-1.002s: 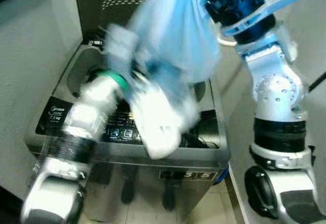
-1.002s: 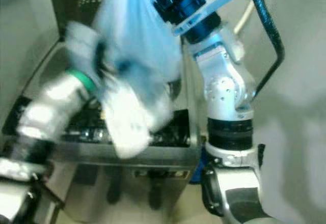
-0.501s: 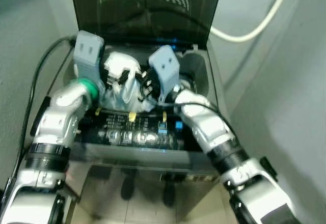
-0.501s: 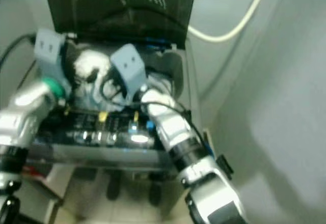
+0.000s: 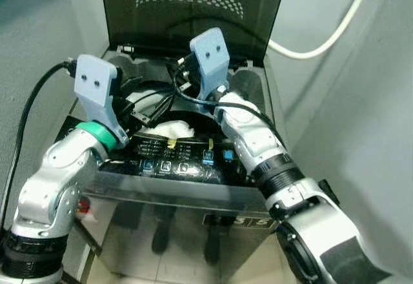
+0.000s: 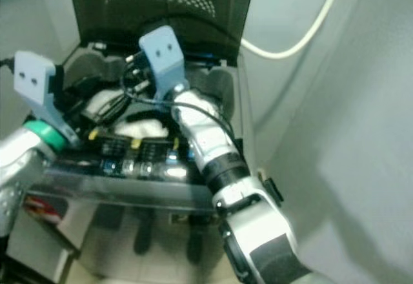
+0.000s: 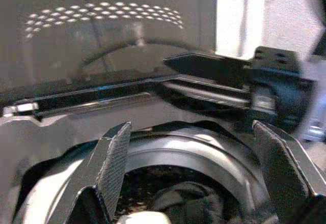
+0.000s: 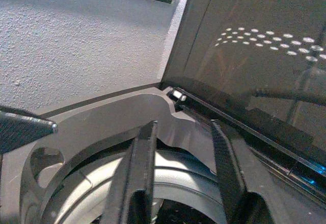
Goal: Clothes washing
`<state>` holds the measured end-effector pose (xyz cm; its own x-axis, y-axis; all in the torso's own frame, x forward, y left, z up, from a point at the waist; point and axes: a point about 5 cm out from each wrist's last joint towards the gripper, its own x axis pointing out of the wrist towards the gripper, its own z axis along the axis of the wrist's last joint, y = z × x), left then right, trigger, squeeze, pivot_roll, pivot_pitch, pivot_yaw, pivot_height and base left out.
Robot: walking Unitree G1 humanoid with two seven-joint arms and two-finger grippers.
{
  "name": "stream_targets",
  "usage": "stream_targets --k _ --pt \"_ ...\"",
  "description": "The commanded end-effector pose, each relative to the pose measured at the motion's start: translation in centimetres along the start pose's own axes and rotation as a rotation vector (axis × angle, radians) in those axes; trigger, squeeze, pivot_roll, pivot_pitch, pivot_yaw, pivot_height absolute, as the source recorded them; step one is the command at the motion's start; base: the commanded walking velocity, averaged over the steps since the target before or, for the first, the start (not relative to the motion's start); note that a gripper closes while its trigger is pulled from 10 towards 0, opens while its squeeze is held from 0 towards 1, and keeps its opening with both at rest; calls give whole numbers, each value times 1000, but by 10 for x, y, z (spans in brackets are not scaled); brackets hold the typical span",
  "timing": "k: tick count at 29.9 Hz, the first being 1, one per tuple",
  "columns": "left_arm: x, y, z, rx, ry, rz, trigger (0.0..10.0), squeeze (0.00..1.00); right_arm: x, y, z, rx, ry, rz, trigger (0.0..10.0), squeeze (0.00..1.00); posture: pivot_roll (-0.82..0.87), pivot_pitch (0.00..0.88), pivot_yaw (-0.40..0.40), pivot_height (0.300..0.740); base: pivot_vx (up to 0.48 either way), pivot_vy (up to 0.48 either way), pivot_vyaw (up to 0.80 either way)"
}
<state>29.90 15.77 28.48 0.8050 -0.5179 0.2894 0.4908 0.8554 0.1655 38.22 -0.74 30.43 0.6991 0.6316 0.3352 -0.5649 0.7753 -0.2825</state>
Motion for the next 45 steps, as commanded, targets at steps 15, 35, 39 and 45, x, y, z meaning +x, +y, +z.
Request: stream_targets --k 15,35,39,45 --pt "-6 -6 -3 110 -1 162 10000 0 -46 -61 -16 77 -6 -187 10000 0 116 72 -38 740 0 0 0" --pt "-3 -9 -15 54 -14 319 10000 0 -144 -68 -46 329 -73 -612 10000 0 54 24 22 740 0 0 0" --pt "-11 -24 -39 111 122 221 10000 0 -146 -65 -40 240 3 -655 10000 0 42 0 17 740 0 0 0" --pt "-5 -23 -47 114 113 289 10000 0 -146 -69 -41 272 9 -727 10000 0 40 0 6 740 0 0 0"
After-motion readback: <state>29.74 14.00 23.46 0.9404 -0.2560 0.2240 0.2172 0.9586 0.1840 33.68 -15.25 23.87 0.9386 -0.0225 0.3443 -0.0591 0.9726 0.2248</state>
